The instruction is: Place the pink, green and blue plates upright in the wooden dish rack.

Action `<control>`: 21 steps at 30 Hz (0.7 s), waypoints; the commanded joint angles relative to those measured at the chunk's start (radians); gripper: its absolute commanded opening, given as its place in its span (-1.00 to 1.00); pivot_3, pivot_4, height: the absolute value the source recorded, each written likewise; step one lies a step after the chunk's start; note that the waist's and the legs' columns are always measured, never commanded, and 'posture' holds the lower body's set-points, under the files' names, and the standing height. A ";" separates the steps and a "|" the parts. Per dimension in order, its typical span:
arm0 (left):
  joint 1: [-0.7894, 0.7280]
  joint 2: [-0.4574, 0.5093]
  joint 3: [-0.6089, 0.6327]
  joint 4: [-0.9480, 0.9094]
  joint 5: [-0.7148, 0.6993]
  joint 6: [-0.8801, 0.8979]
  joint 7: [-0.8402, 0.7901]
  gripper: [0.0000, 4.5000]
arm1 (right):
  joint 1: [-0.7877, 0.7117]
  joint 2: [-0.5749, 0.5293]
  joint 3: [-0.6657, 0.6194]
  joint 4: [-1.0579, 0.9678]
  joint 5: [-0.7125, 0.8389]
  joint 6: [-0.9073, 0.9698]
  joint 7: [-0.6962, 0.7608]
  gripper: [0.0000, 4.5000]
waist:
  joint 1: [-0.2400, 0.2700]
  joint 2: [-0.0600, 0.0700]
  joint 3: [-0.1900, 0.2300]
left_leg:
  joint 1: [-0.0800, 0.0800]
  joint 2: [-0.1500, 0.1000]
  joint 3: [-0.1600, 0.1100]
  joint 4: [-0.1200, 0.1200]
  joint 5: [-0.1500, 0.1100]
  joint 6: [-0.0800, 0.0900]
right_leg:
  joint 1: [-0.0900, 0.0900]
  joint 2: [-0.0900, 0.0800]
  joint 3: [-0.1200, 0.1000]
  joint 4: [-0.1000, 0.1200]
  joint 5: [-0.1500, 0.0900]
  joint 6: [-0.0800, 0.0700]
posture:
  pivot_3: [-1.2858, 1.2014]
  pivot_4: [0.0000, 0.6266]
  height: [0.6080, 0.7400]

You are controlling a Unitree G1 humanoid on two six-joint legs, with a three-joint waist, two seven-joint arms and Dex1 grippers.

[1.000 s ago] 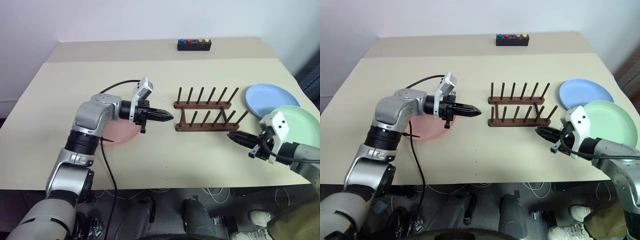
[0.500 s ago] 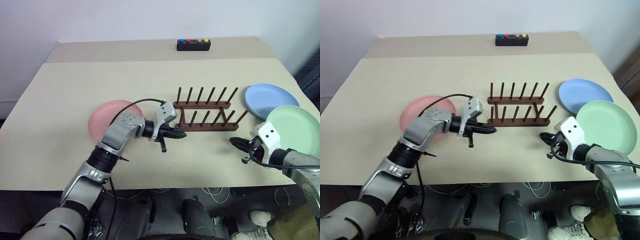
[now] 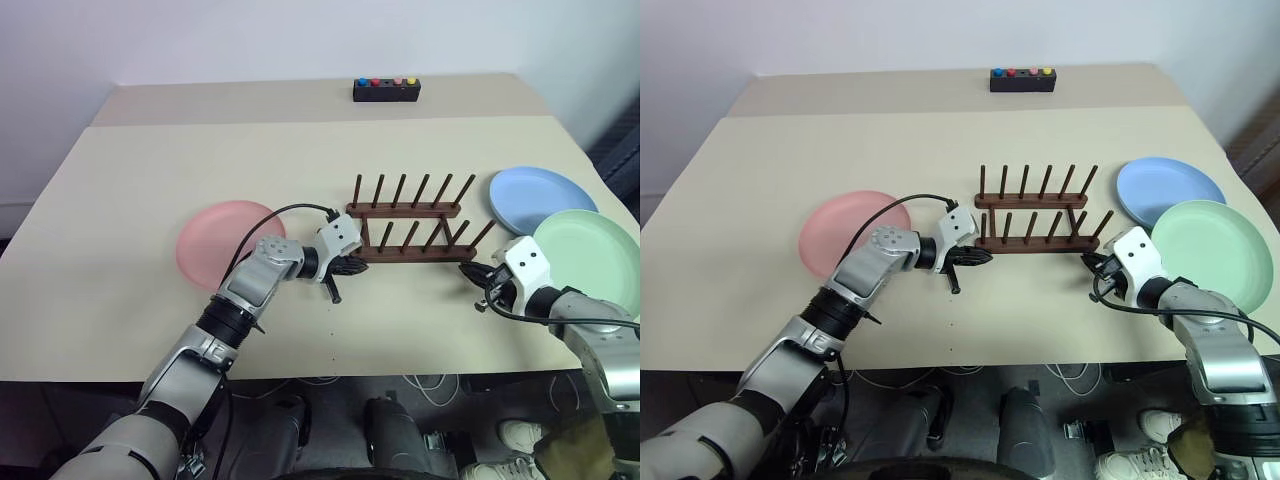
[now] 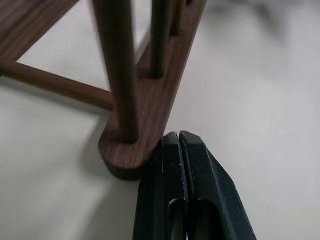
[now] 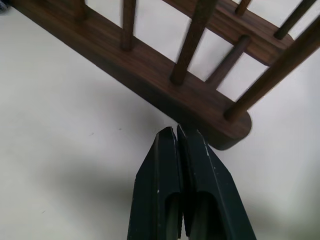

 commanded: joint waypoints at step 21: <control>-0.144 -0.020 0.047 0.273 0.077 -0.214 0.044 -1.00 | -0.224 0.070 0.097 0.272 -0.154 -0.236 -0.021 -0.97 | -0.007 0.000 0.000 | 0.000 0.000 0.000 0.000 0.003 -0.004 | 0.000 0.000 0.000 0.000 0.000 0.000 | 0.03 -0.52 1.00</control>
